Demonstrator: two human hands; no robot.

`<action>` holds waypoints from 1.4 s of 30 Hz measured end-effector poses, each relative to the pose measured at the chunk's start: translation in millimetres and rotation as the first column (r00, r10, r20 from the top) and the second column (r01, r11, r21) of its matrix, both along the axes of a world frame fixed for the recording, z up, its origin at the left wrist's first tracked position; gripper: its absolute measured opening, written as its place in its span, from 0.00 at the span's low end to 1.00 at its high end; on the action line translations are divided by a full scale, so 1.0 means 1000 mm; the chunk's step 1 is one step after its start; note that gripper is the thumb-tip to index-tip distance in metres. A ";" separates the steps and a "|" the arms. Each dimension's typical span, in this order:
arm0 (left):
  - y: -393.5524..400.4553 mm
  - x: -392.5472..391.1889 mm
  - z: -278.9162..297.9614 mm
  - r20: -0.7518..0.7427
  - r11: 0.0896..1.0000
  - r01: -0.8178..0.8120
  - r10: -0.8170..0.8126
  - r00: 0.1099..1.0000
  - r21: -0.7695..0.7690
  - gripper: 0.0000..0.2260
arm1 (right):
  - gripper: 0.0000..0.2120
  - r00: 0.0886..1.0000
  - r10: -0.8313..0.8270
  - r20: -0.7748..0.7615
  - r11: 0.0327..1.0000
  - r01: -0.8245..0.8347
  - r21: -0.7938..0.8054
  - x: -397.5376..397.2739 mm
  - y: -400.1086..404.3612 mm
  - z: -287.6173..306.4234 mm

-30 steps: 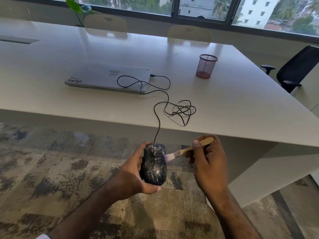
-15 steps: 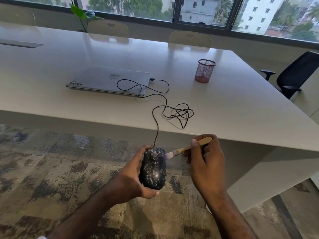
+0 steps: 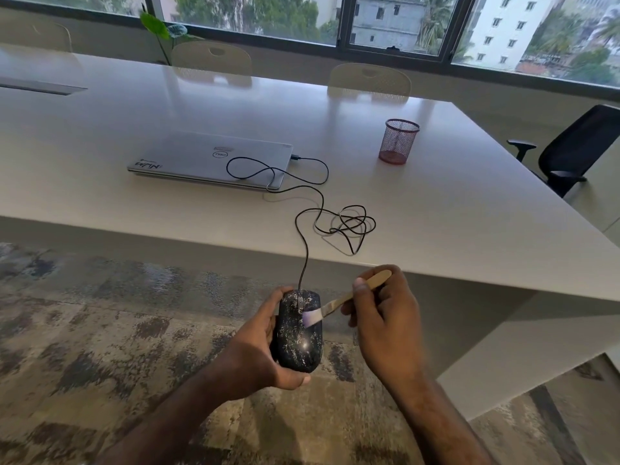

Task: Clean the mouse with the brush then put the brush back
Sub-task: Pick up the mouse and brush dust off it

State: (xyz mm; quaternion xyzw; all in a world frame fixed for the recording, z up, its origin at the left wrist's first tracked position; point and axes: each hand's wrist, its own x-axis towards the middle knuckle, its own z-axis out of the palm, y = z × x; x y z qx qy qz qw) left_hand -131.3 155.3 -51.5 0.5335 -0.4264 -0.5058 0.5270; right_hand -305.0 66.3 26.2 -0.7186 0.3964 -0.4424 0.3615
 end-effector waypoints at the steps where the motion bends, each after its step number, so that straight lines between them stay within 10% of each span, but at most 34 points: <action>1: 0.000 0.000 0.000 0.003 1.000 -0.002 0.002 1.000 0.002 0.52 | 0.07 1.000 -0.003 -0.024 1.000 0.003 -0.003 0.000 -0.001 -0.002; 42: 0.002 0.001 0.006 0.032 1.000 0.023 -0.023 0.999 -0.008 0.52 | 0.06 0.998 -0.069 0.006 0.998 0.069 0.010 0.008 -0.022 -0.003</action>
